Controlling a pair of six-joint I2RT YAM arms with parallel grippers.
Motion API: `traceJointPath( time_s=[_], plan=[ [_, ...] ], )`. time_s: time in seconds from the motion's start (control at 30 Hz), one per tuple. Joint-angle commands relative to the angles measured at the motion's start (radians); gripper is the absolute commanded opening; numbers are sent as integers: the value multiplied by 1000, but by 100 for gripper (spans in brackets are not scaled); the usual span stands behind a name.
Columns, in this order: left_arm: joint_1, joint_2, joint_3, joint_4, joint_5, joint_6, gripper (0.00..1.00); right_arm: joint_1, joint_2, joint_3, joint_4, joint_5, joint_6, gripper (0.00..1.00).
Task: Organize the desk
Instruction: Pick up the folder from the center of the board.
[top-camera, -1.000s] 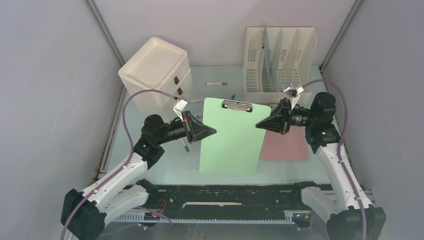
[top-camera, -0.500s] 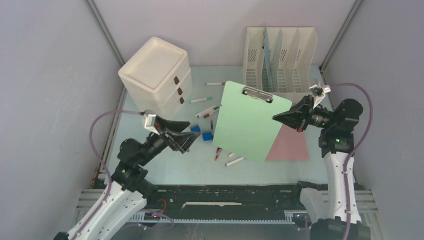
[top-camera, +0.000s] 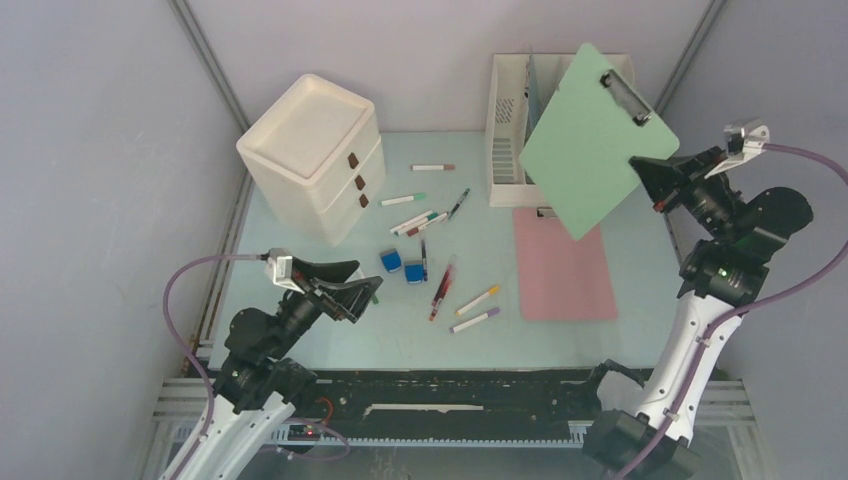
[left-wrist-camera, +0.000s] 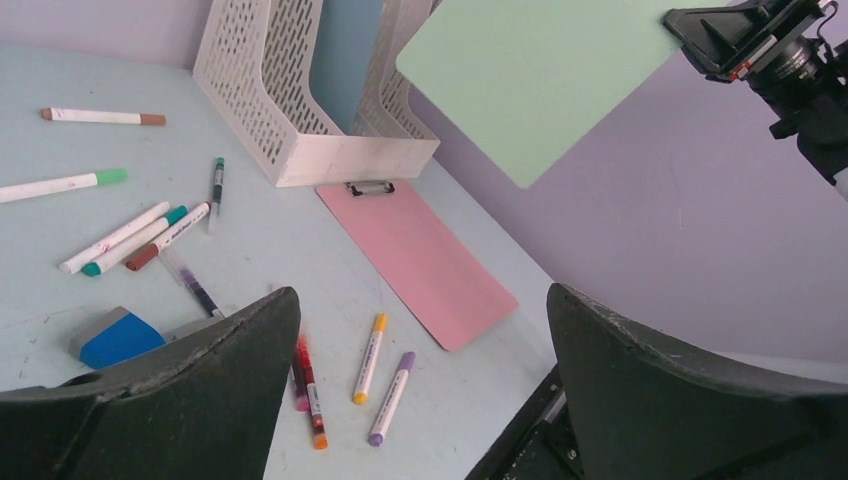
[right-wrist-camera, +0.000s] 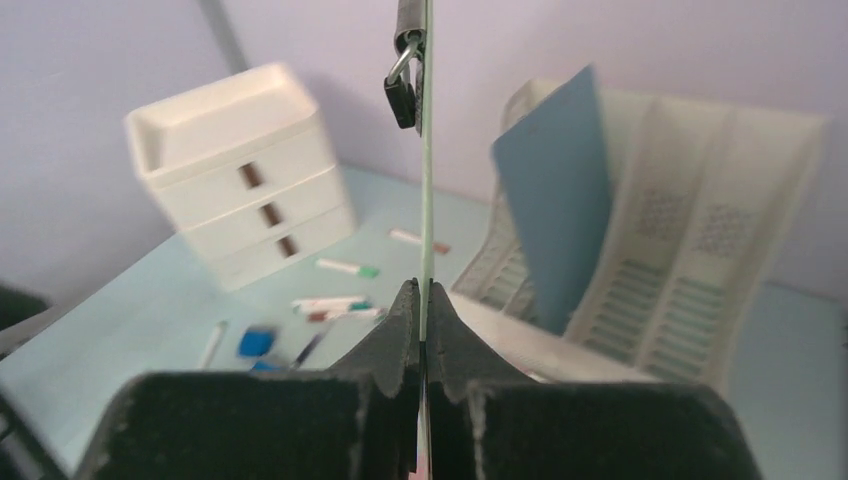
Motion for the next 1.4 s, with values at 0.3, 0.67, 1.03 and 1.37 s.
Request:
traceJointPath(
  time_s=[0.3,0.67,1.03,1.37],
  plan=[
    [7,-29,-5,-11,-35,15,100,210,153,194,-66,633,-317,0],
    [7,-36,-8,-11,-31,11,100,389,287,273,-34,903,-418,0],
    [7,-4,-4,-6,-20,12,100,370,329,291,-22,833,-437,0],
    [7,41,-6,8,6,7,100,363,538,475,11,763,-372,0]
  ],
)
